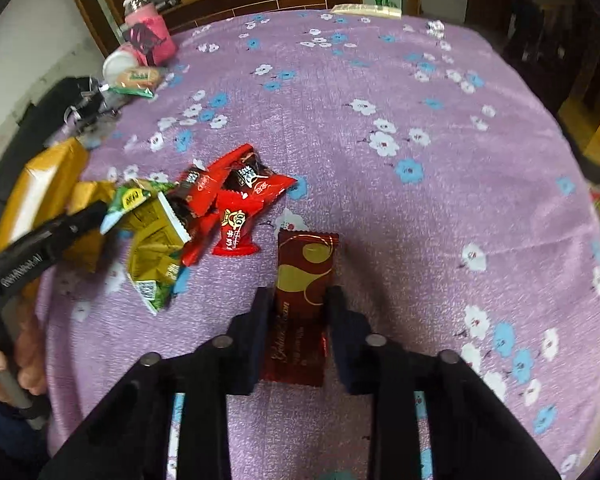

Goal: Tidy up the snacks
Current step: 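Grasp the yellow square pack with the left gripper while the right grasps the red chocolate bar, then lift the yellow pack with the left gripper while the right lifts the red chocolate bar, then carry the yellow pack and red chocolate bar over the white box with both grippers, then open the left gripper over the box while the right releases the red chocolate bar, then move both grippers back to the remaining red and green snacks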

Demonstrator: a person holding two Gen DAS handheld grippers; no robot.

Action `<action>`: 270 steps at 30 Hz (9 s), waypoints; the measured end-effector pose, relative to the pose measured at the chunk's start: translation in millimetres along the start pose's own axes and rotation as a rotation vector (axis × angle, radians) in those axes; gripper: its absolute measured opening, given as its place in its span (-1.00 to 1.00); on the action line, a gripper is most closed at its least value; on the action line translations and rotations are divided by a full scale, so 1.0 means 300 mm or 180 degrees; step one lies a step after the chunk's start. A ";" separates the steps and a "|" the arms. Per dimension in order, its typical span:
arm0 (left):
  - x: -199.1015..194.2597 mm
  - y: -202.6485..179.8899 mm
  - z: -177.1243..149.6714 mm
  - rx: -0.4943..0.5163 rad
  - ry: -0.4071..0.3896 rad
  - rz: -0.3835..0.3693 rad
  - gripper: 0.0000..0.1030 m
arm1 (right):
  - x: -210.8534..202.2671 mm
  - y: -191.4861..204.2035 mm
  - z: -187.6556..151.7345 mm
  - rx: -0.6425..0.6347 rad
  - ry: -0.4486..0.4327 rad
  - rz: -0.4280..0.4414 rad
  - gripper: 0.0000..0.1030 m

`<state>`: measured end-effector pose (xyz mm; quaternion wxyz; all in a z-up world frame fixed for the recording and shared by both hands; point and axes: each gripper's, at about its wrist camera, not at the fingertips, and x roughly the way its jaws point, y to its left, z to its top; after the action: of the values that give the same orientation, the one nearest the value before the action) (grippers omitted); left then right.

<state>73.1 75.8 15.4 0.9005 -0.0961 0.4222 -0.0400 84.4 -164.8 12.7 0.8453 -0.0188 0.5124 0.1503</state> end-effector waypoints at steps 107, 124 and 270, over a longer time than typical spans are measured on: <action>-0.285 -0.031 -0.015 0.0161 -0.1268 0.0775 -0.01 | -0.106 0.258 0.079 -0.0149 -0.1282 0.0534 -0.49; -0.500 0.335 -0.187 -0.0375 -0.1174 0.1078 -0.01 | -0.180 0.354 0.051 -0.0230 -0.1332 0.0671 -0.49; -0.331 0.005 -0.139 0.0400 -0.0161 0.0133 0.42 | -0.009 -0.059 0.093 0.1368 -0.0434 0.1215 -0.01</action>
<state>-22.5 86.5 63.9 0.9158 -0.0315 0.3979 -0.0451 112.2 -177.1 26.0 0.8188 0.2675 0.4689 0.1955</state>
